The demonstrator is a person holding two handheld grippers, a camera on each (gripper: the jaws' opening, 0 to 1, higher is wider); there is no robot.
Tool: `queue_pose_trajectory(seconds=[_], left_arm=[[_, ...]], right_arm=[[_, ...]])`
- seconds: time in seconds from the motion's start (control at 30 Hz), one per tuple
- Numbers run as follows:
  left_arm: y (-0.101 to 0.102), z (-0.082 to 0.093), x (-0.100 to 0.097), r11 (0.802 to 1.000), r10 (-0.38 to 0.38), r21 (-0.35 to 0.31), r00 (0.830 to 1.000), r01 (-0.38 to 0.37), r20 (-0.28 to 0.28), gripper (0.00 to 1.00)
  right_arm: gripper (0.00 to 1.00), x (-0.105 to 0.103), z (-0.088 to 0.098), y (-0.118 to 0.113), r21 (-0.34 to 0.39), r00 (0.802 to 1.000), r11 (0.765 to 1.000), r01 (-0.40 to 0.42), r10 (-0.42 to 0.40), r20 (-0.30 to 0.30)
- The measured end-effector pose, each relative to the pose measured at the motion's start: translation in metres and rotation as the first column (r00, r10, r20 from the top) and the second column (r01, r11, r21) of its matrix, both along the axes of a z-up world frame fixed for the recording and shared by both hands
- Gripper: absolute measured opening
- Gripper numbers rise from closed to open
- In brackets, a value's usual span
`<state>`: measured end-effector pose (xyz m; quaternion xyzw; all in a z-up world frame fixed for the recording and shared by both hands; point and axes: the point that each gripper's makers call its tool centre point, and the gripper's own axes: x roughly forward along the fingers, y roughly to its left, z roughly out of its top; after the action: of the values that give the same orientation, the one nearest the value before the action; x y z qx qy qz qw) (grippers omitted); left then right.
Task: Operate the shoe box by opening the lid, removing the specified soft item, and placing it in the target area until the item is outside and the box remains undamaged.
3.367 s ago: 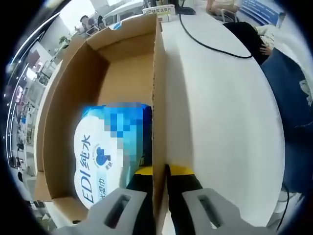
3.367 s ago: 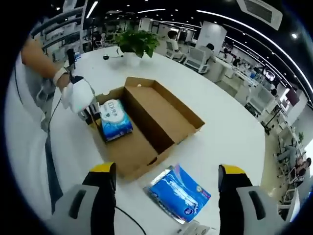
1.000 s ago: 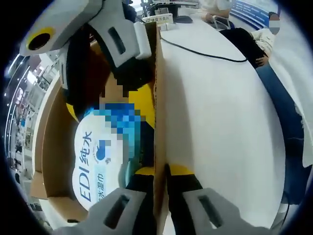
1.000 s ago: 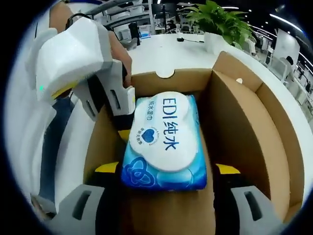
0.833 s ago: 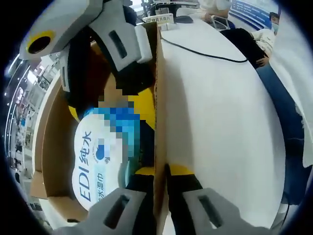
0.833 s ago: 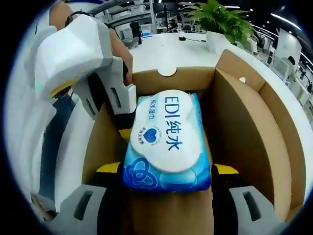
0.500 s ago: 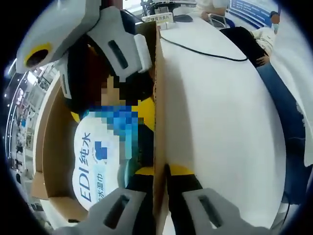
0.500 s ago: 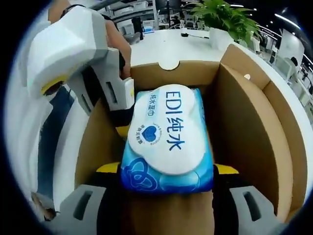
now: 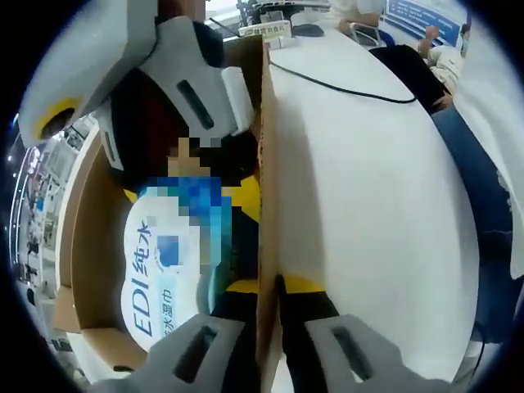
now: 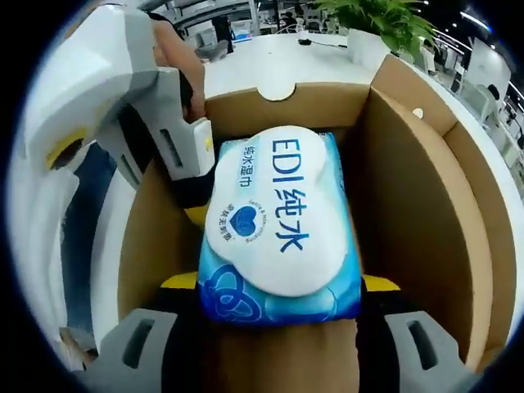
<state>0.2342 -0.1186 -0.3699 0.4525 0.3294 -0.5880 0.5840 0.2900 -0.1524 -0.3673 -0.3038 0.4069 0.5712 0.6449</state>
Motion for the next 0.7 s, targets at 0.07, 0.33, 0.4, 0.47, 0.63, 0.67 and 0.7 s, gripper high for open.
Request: queue_pose_trajectory(seconds=[0.07, 0.33, 0.4, 0.47, 0.63, 0.67, 0.7], left_arm=[[0.0001, 0.0003, -0.0001, 1.0, 0.001, 0.0, 1.0, -0.001, -0.001, 0.03], [0.0004, 0.0006, -0.0004, 1.0, -0.002, 0.002, 1.0, 0.002, 0.002, 0.03], [0.0004, 0.0004, -0.0006, 1.0, -0.004, 0.005, 1.0, 0.004, 0.004, 0.03], [0.0003, 0.0004, -0.0005, 1.0, -0.008, 0.009, 1.0, 0.008, 0.007, 0.03], [0.0001, 0.0001, -0.0003, 1.0, -0.005, 0.006, 1.0, 0.005, 0.007, 0.03], [0.0003, 0.0003, -0.0002, 1.0, -0.002, 0.006, 1.0, 0.002, 0.005, 0.03], [0.0003, 0.0004, -0.0002, 1.0, -0.001, 0.006, 1.0, 0.001, 0.005, 0.03]], right_arm=[[0.76, 0.0015, -0.0034, -0.0002, -0.009, 1.0, 1.0, 0.004, -0.004, -0.005], [0.76, 0.0015, -0.0038, 0.0003, -0.021, 1.0, 1.0, 0.002, -0.001, 0.014], [0.76, 0.0016, -0.004, 0.0006, -0.008, 1.0, 1.0, 0.013, -0.013, 0.022], [0.76, 0.0015, -0.004, 0.0009, -0.017, 1.0, 1.0, 0.012, -0.011, 0.024], [0.77, 0.0018, -0.0036, 0.0006, -0.033, 1.0, 0.999, 0.004, -0.003, 0.031], [0.77, 0.0018, -0.0035, 0.0006, -0.026, 0.999, 1.0, 0.005, -0.004, 0.031], [0.77, 0.0024, -0.0032, 0.0005, -0.029, 0.999, 1.0, 0.001, 0.0, 0.037]])
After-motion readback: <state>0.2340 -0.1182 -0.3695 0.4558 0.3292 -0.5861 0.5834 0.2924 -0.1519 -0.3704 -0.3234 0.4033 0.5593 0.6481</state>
